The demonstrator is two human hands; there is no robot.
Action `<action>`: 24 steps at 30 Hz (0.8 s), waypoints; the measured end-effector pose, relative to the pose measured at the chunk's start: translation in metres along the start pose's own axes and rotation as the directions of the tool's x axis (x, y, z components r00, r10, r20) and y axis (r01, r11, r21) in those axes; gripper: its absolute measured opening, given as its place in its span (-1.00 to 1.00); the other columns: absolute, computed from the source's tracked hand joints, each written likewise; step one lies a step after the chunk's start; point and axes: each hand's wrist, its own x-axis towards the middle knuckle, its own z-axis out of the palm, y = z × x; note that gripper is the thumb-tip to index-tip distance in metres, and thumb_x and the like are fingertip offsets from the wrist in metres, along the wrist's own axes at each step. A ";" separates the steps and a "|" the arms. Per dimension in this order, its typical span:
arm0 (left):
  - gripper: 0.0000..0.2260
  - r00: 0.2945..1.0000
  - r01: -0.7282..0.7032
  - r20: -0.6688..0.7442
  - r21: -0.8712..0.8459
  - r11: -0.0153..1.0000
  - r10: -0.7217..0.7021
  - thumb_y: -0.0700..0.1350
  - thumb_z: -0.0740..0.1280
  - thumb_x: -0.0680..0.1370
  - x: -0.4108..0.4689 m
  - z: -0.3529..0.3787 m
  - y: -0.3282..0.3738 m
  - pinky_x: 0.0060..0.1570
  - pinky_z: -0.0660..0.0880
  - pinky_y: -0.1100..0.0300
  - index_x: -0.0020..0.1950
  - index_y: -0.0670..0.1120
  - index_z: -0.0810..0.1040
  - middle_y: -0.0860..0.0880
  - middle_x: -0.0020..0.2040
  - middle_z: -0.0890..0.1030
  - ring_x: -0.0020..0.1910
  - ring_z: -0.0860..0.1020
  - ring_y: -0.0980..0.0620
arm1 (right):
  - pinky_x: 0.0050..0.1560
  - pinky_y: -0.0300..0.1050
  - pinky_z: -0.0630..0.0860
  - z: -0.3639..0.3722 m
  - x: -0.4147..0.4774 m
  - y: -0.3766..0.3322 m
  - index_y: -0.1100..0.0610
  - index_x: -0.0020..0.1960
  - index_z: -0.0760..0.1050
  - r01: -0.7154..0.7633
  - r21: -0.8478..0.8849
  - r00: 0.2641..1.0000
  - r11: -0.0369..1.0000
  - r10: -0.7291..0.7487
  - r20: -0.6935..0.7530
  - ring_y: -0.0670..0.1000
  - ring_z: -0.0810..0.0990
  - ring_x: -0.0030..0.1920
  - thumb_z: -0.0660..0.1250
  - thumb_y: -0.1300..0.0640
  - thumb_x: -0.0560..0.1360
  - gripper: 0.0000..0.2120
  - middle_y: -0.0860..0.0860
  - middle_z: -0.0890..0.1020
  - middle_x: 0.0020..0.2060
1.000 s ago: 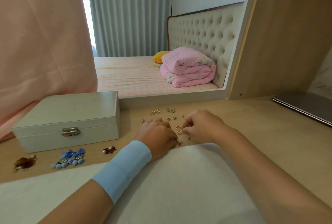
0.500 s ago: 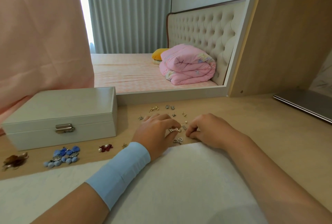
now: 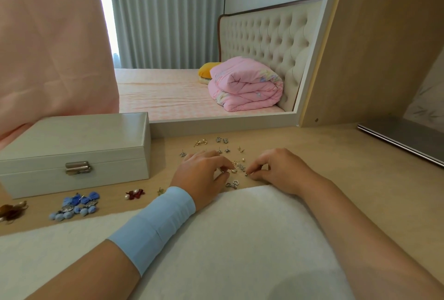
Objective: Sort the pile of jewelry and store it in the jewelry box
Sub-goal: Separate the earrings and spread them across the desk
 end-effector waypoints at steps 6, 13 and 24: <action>-0.85 1.000 0.023 0.019 -0.003 1.000 -0.023 0.04 0.31 0.58 0.001 -0.002 0.002 0.15 0.36 0.18 0.10 0.20 0.63 0.22 0.02 0.59 0.04 0.51 0.15 | 0.01 -0.16 0.48 0.005 0.004 -0.005 -0.18 -0.10 0.69 0.032 -0.022 0.999 0.999 -0.033 -0.023 -0.18 0.56 -0.03 0.51 -0.02 0.45 -0.94 -0.27 0.63 -0.13; -0.83 0.996 0.026 0.088 0.037 0.999 -0.029 0.05 0.27 0.60 0.023 0.000 0.011 0.24 0.34 0.18 0.10 0.21 0.63 0.22 0.04 0.59 0.08 0.50 0.14 | -0.04 -0.12 0.48 0.008 0.005 -0.008 -0.13 -0.11 0.65 0.039 -0.088 0.999 0.995 -0.038 0.011 -0.12 0.54 -0.03 0.45 -0.06 0.52 -0.95 -0.23 0.59 -0.09; -0.83 0.986 0.009 0.165 0.094 0.995 -0.025 0.29 0.38 0.42 0.034 0.009 0.017 0.33 0.18 0.08 -0.14 0.27 0.68 0.30 0.03 0.44 0.18 0.30 0.15 | 0.01 -0.10 0.53 0.016 0.012 0.004 -0.13 -0.07 0.67 0.005 0.089 0.989 0.996 0.008 -0.148 -0.12 0.56 -0.04 0.42 0.03 0.54 -0.93 -0.16 0.61 -0.08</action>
